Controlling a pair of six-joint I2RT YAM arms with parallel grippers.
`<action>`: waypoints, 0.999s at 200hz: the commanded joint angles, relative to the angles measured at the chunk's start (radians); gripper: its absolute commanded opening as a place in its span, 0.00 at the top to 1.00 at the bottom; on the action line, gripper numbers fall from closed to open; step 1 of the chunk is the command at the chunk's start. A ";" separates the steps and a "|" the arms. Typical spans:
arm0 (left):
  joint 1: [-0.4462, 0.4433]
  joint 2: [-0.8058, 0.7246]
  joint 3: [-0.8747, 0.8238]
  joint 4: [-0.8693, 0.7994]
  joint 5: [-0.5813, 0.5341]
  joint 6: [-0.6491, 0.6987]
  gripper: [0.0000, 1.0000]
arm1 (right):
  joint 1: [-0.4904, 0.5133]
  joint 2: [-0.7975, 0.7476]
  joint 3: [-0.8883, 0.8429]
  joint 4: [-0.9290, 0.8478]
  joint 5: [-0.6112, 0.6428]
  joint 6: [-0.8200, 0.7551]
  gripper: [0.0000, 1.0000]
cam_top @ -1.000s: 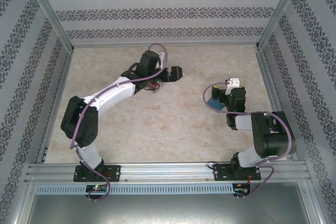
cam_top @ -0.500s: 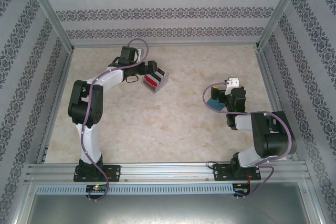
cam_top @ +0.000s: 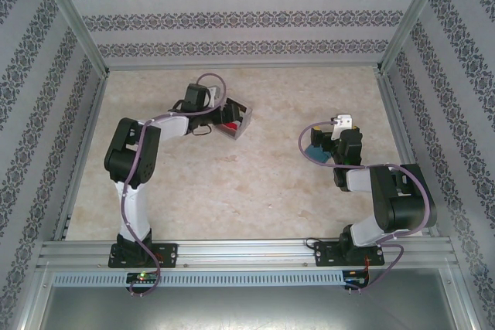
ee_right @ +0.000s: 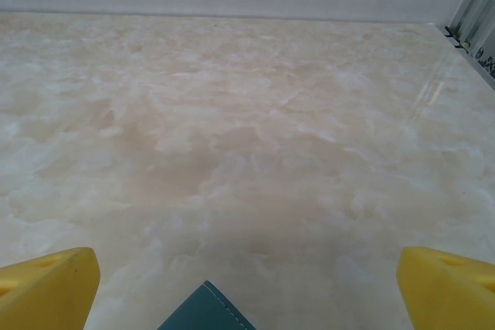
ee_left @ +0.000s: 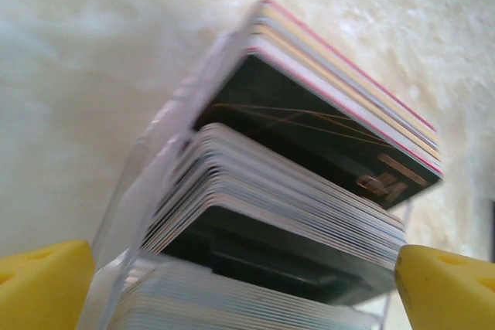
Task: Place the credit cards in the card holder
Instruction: Move the storage box to the top-center of the table.
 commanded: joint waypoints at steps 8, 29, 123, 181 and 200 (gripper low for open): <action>-0.066 -0.050 -0.035 0.141 0.057 -0.095 0.00 | 0.000 -0.017 0.008 0.009 -0.013 -0.002 0.02; -0.115 -0.106 -0.094 0.152 -0.041 -0.187 0.00 | 0.000 -0.017 0.007 0.009 -0.012 -0.002 0.02; -0.339 -0.054 -0.079 0.245 -0.081 -0.268 0.00 | 0.000 -0.018 0.006 0.011 -0.011 -0.002 0.02; -0.416 0.081 0.113 0.257 -0.055 -0.314 0.00 | 0.000 -0.018 0.005 0.012 -0.011 -0.002 0.02; -0.445 0.097 0.177 0.233 -0.043 -0.293 0.00 | 0.001 -0.017 0.005 0.012 -0.010 -0.002 0.02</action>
